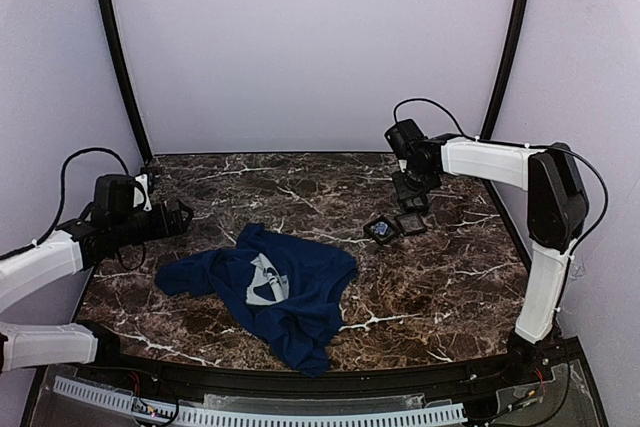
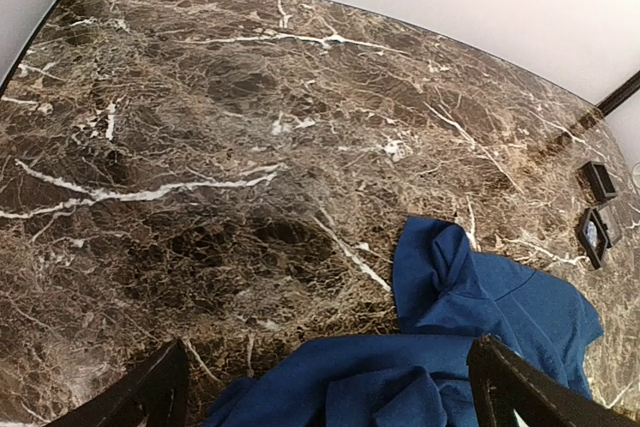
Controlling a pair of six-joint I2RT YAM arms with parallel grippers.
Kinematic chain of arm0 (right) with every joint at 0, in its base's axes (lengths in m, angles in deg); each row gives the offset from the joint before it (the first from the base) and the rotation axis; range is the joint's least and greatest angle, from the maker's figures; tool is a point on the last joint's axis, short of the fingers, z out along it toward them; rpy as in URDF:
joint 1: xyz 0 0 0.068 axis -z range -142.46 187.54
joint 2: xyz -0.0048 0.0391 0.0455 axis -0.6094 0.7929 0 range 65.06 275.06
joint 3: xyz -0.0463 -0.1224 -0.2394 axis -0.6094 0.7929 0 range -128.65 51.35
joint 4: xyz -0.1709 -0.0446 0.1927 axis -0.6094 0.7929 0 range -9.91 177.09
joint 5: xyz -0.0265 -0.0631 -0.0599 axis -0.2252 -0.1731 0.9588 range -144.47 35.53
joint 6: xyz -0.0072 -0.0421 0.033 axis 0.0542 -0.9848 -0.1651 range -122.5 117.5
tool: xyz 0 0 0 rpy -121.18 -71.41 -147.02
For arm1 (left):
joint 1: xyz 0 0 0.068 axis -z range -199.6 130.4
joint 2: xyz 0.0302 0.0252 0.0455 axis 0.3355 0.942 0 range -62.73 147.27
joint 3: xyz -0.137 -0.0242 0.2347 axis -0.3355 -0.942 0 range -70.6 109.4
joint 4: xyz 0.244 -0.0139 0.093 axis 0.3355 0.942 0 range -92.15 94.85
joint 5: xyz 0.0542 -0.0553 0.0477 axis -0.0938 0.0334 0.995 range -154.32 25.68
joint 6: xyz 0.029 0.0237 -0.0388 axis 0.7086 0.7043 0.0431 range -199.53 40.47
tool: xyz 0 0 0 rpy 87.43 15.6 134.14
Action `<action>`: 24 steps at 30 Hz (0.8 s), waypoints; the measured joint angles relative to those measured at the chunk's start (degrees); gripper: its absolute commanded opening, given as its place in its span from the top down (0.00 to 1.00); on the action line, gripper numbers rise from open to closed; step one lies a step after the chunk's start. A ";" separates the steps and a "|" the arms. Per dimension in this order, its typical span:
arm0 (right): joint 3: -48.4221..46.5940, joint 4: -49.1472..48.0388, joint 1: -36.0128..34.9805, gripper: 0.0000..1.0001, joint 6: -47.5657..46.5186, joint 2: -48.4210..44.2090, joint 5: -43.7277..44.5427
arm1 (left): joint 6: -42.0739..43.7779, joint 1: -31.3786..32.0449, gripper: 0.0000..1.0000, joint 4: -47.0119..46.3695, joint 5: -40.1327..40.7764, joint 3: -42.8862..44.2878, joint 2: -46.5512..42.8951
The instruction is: Remove the brooch from the garment
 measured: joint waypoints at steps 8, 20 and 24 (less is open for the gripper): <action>-7.76 2.84 3.02 1.00 -2.60 9.49 2.86 | 0.42 -0.04 0.01 -1.57 4.87 -2.14 -3.19; -11.69 5.01 4.37 0.87 -2.75 17.05 5.55 | 1.40 -0.04 0.01 -2.54 7.54 -2.89 -4.74; -12.07 5.64 4.59 0.65 -2.89 17.35 5.99 | 1.55 -0.04 0.01 -2.64 7.65 -2.89 -4.42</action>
